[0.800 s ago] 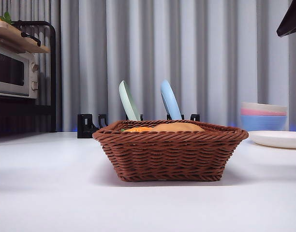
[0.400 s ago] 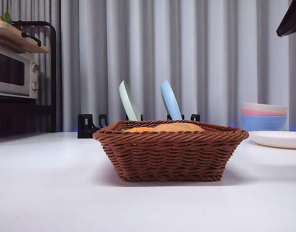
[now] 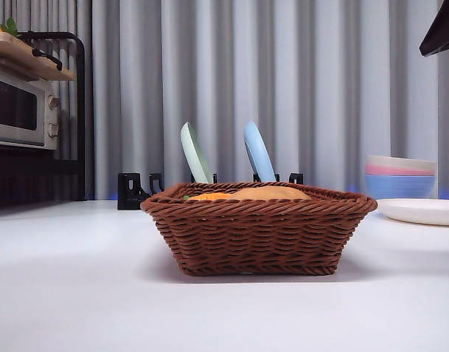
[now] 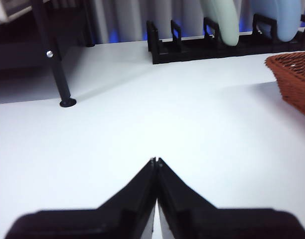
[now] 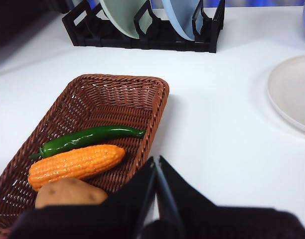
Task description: Pick up the basket,pick up the corn from the table,pick up the potato from the table,pick up the cucumber from the table,put all items into the basket
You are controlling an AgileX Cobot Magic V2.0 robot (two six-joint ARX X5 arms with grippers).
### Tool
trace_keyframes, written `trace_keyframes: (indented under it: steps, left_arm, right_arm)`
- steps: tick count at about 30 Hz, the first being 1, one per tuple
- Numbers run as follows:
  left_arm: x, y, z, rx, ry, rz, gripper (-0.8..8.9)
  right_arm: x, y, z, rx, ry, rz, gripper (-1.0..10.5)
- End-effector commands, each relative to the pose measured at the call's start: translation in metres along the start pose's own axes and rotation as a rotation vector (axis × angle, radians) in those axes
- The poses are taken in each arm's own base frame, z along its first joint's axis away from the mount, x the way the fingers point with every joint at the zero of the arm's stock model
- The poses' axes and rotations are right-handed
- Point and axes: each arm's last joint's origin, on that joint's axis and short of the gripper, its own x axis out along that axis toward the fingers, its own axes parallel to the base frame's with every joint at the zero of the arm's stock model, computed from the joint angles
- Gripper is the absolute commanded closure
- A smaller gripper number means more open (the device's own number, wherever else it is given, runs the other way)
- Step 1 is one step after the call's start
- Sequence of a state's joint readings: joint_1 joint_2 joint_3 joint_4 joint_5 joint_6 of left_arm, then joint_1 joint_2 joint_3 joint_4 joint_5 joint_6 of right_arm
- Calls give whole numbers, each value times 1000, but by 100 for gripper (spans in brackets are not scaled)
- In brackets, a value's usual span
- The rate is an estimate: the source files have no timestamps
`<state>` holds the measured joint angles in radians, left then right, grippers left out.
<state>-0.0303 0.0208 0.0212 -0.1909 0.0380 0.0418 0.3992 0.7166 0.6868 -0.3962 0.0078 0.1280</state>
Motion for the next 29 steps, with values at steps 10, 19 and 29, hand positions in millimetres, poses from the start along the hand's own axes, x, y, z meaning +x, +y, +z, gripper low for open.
trace_keyframes:
  steps: [10,19,29]
  left_arm:
    - [1,2,-4,-36,-5,11,816]
    - [1,2,-4,-36,-6,10,816]
    - [1,2,-4,-36,-7,10,816]
  right_arm:
    - [0,0,0,11,-3,1,945]
    - [0,0,0,11,-3,1,945]
    - [0,0,-1,11,-3,1,945]
